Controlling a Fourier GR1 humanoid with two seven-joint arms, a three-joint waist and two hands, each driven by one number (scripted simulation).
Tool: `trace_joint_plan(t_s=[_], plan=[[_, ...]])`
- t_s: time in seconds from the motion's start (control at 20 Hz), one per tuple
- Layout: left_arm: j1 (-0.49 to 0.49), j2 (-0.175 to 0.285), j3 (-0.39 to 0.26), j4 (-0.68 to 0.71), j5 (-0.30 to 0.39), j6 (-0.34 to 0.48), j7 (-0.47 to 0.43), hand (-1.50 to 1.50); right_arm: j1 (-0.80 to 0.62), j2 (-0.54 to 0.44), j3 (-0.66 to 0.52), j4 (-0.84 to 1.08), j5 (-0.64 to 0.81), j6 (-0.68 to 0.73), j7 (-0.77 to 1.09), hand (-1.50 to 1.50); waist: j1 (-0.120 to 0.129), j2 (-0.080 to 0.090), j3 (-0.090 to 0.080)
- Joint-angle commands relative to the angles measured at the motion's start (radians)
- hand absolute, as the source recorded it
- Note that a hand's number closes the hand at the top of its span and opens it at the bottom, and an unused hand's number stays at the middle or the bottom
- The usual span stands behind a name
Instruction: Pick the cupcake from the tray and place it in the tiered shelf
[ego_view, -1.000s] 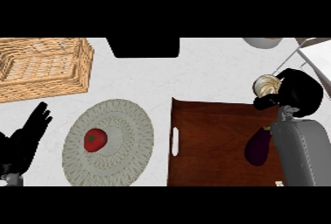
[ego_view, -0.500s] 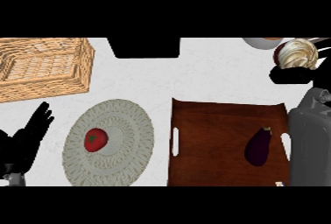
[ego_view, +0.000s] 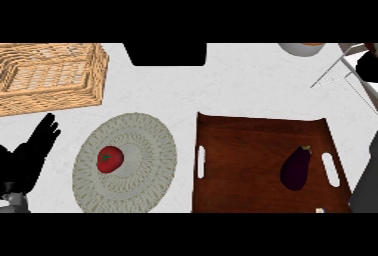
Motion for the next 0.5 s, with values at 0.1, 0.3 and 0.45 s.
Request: trace_joint_plan(t_s=[0.1,0.3,0.45], plan=[[-0.023,-0.001,0.006,0.017,-0.006,0.0,0.014,0.0,-0.16,-0.089,-0.027,0.025,0.086,0.206,0.124,1.5,0.0,0.0,-0.001],[-0.011,-0.026,-0.014,-0.018,-0.023,0.028,0.03,0.0,-0.181,-0.172,-0.103,0.132,0.122,0.267,0.051,1.5,0.0,0.0,0.0],[0.006,0.005,0.014,-0.003,-0.003,-0.012,0.008,0.0,-0.264,-0.219,-0.15,0.16,0.121,0.334,0.026,1.5,0.004,-0.002,0.0]])
